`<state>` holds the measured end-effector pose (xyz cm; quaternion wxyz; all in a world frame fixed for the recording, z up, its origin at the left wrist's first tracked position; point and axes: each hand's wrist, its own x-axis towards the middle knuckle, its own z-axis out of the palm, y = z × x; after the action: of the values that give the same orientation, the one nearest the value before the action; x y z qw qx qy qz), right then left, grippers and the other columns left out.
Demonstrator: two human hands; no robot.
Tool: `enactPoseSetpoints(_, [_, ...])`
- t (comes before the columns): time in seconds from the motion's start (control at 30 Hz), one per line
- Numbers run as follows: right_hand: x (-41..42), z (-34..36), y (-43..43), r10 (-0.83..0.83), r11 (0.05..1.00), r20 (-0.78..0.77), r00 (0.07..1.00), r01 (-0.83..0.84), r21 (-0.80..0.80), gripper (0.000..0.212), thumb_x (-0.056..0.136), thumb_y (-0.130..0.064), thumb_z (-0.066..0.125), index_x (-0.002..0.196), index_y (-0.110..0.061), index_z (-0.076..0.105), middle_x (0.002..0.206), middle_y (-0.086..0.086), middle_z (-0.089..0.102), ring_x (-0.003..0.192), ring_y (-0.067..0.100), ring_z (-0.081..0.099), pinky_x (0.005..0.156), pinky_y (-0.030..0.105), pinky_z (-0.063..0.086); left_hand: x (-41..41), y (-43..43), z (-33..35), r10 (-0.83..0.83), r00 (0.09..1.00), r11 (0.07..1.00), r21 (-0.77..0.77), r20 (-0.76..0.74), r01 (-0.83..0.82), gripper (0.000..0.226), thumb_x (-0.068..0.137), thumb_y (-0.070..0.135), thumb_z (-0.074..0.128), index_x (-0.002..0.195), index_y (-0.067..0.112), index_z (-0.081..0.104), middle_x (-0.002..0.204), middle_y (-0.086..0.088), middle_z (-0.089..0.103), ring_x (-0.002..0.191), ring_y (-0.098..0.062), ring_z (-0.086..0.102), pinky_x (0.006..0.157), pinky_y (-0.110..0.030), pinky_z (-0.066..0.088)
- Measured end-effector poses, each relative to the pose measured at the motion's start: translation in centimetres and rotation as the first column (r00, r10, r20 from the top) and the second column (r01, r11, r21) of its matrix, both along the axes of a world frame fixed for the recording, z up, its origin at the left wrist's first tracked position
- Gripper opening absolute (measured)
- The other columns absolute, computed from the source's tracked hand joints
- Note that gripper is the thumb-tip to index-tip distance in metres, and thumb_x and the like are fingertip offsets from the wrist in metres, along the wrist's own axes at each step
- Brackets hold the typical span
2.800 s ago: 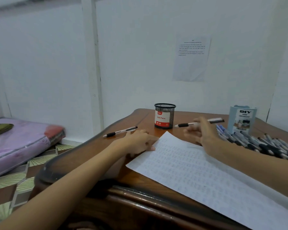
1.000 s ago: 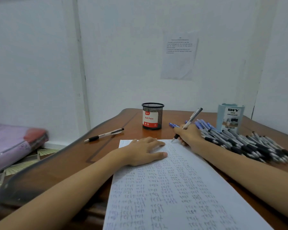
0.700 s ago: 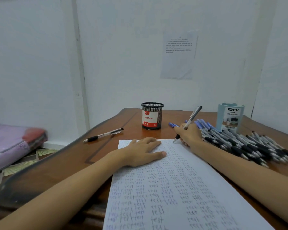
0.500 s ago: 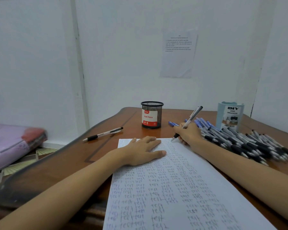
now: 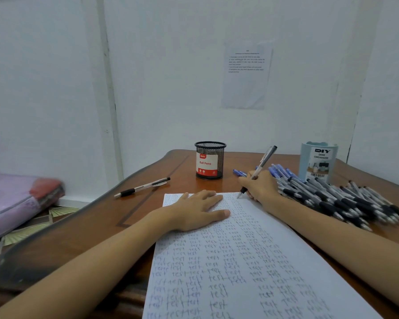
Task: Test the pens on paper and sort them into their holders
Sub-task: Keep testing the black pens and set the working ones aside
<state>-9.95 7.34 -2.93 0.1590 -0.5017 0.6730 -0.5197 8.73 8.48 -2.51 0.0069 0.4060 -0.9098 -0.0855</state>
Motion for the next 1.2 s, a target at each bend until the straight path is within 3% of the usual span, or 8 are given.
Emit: enactPoseSetpoints(1.2, [-0.25,-0.05,-0.22,-0.091,0.995,-0.015,0.996,0.091,-0.05,0.036,0.081,-0.012,0.062,0.052,-0.017,0.04,0.055,0.0,0.044,0.054,0.012,0.04,0.05,0.026,0.03,0.11,-0.08,0.05,-0.005,1.0,1.0,0.003,-0.007,0.005,0.068,0.091,0.061,0.022,0.15,0.028,0.011,0.157,0.007,0.01,0.143,-0.015,0.011,0.117,-0.045,0.002])
